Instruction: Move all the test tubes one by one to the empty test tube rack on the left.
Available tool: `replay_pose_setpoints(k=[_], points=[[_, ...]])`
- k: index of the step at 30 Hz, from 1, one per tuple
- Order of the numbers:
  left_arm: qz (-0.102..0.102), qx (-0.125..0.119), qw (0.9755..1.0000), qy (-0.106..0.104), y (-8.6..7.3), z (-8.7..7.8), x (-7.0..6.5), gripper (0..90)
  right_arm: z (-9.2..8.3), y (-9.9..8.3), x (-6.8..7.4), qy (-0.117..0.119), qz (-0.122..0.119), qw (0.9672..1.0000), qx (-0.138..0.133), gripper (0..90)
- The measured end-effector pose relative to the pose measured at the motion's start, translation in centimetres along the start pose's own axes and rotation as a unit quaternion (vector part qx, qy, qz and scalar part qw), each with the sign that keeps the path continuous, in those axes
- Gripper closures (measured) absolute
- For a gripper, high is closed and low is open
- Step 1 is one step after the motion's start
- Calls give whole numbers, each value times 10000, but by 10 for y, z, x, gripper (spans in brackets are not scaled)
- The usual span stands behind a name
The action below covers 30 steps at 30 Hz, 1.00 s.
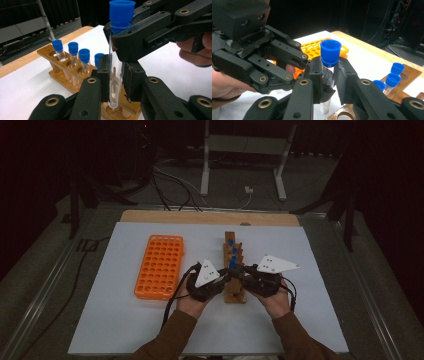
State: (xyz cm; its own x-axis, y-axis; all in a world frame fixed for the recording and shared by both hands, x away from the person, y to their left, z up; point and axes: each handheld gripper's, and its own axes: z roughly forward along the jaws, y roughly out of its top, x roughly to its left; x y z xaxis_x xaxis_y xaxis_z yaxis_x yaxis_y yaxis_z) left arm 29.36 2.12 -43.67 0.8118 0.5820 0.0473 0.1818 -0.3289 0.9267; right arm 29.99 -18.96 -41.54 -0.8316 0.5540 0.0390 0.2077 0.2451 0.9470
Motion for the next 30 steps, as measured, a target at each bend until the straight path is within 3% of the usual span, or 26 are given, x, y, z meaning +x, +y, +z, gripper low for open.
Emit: replay_pose_setpoints(k=[1, 3, 4, 6, 10, 11, 13, 22, 30], points=[[-22, 15, 10000, 11, -1, 0, 0, 780, 0, 0, -1, 34, 54, 10000, -13, 678], [-32, 56, 10000, 30, -3, 0, 2, 781, -1, 0, -2, 55, 92, 9999, -30, 642], [-62, 63, 10000, 42, -4, -1, 3, 782, -3, 0, -4, 45, 146, 9998, -99, 546], [-150, 55, 9998, 80, -6, -2, 6, 782, -6, 0, -5, 19, 193, 9997, -134, 446], [-253, 67, 9995, 163, -9, -6, 11, 782, -9, -2, -9, -134, 319, 9993, -147, 310], [-272, 61, 9995, 178, -9, -7, 13, 782, -9, -2, -9, -134, 319, 9993, -147, 310], [-333, 36, 9992, 209, -11, -10, 16, 782, -11, -5, -13, -289, 410, 9987, -100, 218], [-537, -50, 9976, 436, -18, -29, 30, 782, -19, -21, -26, -584, 598, 9965, 84, 50], [-726, -126, 9953, 630, -29, -50, 43, 782, -29, -35, -33, -762, 654, 9948, 156, 26]])
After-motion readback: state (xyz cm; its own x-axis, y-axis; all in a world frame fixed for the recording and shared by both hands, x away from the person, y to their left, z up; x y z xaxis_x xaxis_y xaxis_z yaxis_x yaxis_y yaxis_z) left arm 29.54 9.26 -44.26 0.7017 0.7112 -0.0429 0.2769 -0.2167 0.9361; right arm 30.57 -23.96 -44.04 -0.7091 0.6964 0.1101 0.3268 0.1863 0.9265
